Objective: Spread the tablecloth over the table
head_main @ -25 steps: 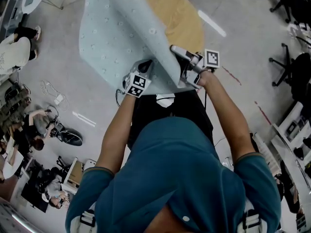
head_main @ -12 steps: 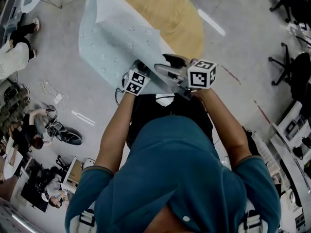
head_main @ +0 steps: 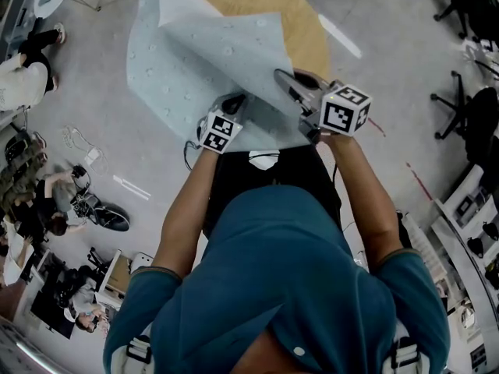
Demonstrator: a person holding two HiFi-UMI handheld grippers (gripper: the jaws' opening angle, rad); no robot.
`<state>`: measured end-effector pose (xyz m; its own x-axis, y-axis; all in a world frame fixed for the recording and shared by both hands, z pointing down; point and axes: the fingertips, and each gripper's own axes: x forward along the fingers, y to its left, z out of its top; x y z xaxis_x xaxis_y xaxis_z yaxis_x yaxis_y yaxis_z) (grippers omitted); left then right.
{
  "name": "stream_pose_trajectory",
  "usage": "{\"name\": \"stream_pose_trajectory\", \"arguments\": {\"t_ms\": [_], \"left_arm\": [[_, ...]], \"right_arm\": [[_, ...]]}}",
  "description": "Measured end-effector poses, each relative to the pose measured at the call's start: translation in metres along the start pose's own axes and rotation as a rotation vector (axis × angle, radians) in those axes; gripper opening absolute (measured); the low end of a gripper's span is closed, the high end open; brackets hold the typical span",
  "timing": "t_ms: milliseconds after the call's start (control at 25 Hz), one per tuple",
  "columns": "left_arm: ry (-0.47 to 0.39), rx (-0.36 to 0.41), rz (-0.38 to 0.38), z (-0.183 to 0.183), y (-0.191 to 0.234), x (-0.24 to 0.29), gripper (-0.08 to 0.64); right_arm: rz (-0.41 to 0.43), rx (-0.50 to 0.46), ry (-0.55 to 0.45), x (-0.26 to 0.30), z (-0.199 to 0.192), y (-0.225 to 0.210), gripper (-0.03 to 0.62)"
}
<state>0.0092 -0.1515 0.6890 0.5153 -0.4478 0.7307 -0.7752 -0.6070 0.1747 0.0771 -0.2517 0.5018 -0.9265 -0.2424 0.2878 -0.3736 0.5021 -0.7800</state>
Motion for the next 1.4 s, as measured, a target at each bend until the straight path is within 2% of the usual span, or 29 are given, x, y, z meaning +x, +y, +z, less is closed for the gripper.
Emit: {"name": "stream_pose_trajectory", "arguments": {"t_ms": [80, 200, 320, 440, 520, 600, 760, 880, 960, 1080, 1280, 1400], "left_arm": [[0.003, -0.002, -0.017, 0.002, -0.004, 0.002, 0.008], [0.005, -0.005, -0.015, 0.009, -0.007, 0.008, 0.021], [0.004, -0.025, 0.01, 0.021, -0.001, 0.019, 0.01], [0.0, -0.024, 0.003, 0.034, -0.005, 0.031, 0.013], [-0.006, -0.037, 0.0, 0.041, -0.005, 0.036, 0.029], [-0.007, -0.048, 0.014, 0.044, -0.001, 0.039, 0.012], [-0.006, -0.055, 0.018, 0.042, -0.002, 0.037, 0.008], [-0.012, -0.085, 0.003, 0.043, -0.003, 0.031, 0.012], [-0.032, -0.08, 0.009, 0.047, -0.002, 0.022, 0.012], [-0.092, -0.05, 0.027, 0.065, 0.003, 0.002, 0.006], [-0.228, 0.012, 0.073, 0.105, 0.013, -0.053, 0.0], [-0.311, 0.033, 0.1, 0.127, 0.025, -0.095, 0.0]], "right_arm": [[-0.118, -0.125, -0.044, -0.027, 0.04, -0.034, 0.011], [-0.279, -0.188, -0.123, -0.07, 0.093, -0.107, 0.011], [-0.417, -0.173, -0.087, -0.09, 0.113, -0.191, 0.011], [-0.475, -0.13, -0.023, -0.086, 0.113, -0.251, 0.012], [-0.497, -0.076, -0.018, -0.08, 0.114, -0.277, 0.012], [-0.521, -0.037, -0.021, -0.073, 0.112, -0.295, 0.018], [-0.636, -0.024, -0.007, -0.08, 0.105, -0.31, 0.114], [-0.771, -0.032, -0.07, -0.111, 0.113, -0.306, 0.114], [-0.805, -0.046, -0.138, -0.128, 0.123, -0.291, 0.112], [-0.721, -0.131, -0.195, -0.129, 0.139, -0.24, 0.11], [-0.514, -0.403, -0.152, -0.085, 0.136, -0.107, 0.094], [-0.416, -0.536, -0.14, -0.051, 0.122, -0.029, 0.011]]}}
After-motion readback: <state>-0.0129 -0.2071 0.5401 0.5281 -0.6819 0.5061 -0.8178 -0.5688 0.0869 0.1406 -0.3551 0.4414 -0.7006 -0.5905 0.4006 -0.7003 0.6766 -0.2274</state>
